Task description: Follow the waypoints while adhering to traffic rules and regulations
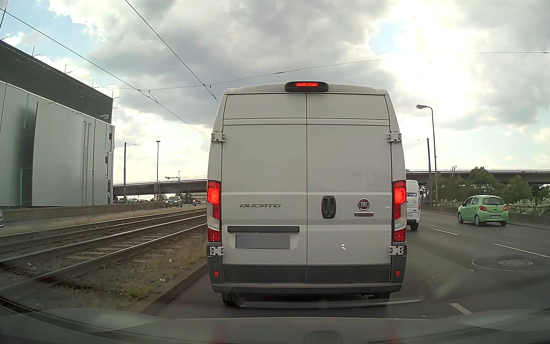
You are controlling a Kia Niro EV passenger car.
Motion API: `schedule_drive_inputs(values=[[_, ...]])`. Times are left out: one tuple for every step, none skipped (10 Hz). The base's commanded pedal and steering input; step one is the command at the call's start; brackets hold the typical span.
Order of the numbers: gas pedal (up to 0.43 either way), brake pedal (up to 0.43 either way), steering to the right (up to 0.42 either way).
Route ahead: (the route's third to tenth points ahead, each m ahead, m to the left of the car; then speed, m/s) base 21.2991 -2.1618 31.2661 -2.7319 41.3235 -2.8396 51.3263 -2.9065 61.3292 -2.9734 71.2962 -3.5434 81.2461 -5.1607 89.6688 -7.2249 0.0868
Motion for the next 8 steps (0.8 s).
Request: schedule_drive_inputs(values=[[0.0, 0.232, -0.01], [0.0, 0.232, -0.01], [0.0, 0.226, -0.01], [0.0, 0.232, -0.01], [0.0, 0.232, -0.01], [0.0, 0.232, -0.009], [0.0, 0.232, -0.009], [0.0, 0.232, -0.009]])
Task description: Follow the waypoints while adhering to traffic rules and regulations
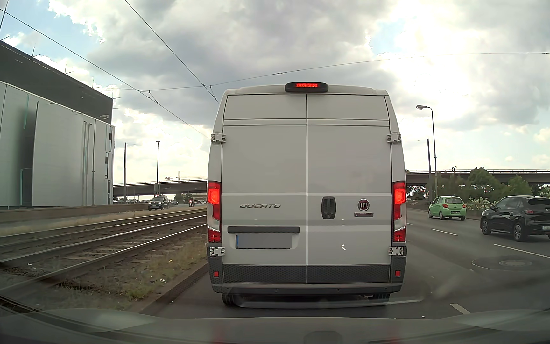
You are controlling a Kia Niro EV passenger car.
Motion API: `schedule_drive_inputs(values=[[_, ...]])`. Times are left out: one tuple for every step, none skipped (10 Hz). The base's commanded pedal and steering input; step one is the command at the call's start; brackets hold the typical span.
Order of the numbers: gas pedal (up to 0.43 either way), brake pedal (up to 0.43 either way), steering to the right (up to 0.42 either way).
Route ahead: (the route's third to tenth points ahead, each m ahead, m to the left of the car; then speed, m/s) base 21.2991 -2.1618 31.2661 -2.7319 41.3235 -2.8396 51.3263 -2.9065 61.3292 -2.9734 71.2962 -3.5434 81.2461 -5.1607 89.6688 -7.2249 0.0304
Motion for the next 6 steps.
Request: schedule_drive_inputs(values=[[0.0, 0.232, -0.009], [0.0, 0.232, -0.01], [0.0, 0.232, -0.009], [0.0, 0.232, -0.009], [0.0, 0.232, -0.01], [0.0, 0.232, -0.01]])
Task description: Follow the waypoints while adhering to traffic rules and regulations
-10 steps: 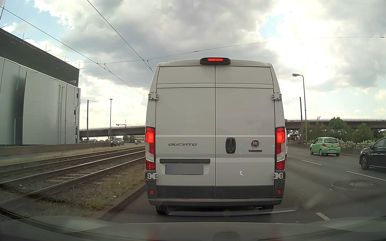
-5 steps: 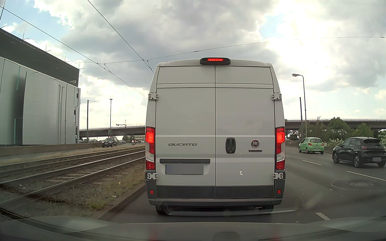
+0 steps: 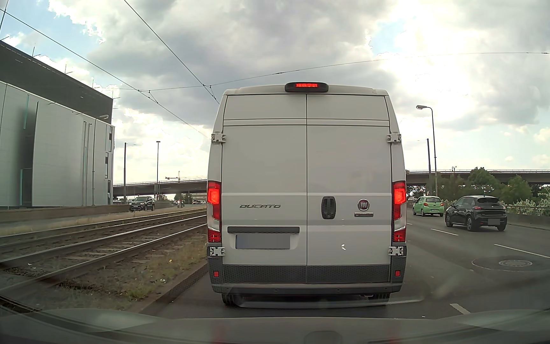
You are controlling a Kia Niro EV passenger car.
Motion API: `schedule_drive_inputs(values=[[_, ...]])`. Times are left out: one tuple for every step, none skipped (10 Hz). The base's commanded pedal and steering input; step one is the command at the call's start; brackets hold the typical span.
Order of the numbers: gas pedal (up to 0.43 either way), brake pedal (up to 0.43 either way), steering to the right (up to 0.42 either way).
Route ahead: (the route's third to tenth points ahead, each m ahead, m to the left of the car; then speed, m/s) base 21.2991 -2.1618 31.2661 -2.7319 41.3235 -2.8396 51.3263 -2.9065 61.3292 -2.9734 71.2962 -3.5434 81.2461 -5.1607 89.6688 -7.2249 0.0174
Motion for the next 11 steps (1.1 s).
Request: schedule_drive_inputs(values=[[0.0, 0.232, -0.01], [0.0, 0.232, -0.009], [0.0, 0.238, -0.009], [0.0, 0.232, -0.01], [0.0, 0.232, -0.009], [0.0, 0.232, -0.009], [0.0, 0.232, -0.009], [0.0, 0.232, -0.009], [0.0, 0.232, -0.009], [0.0, 0.232, -0.008], [0.0, 0.232, -0.008]])
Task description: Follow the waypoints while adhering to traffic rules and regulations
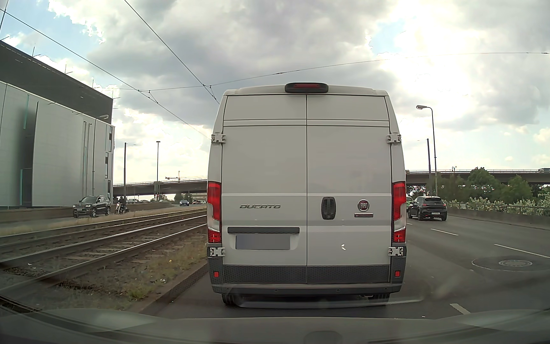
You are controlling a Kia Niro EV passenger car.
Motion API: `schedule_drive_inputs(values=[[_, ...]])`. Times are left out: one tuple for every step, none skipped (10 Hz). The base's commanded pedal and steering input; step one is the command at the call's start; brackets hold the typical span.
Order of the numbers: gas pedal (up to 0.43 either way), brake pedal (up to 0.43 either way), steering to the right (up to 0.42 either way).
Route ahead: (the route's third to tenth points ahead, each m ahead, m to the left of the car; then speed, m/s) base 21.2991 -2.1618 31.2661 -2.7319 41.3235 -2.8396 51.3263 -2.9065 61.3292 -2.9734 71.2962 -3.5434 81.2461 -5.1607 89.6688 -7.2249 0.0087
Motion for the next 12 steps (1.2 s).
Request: schedule_drive_inputs(values=[[0.0, 0.232, -0.009], [0.0, 0.232, -0.008], [0.0, 0.232, -0.008], [0.0, 0.232, -0.008], [0.0, 0.195, -0.008], [0.0, 0.104, -0.008], [0.0, 0.037, -0.008], [0.0, 0.037, -0.008], [0.0, 0.037, -0.007], [0.0, 0.037, -0.006], [0.0, 0.037, -0.006], [0.047, 0.037, -0.006]])
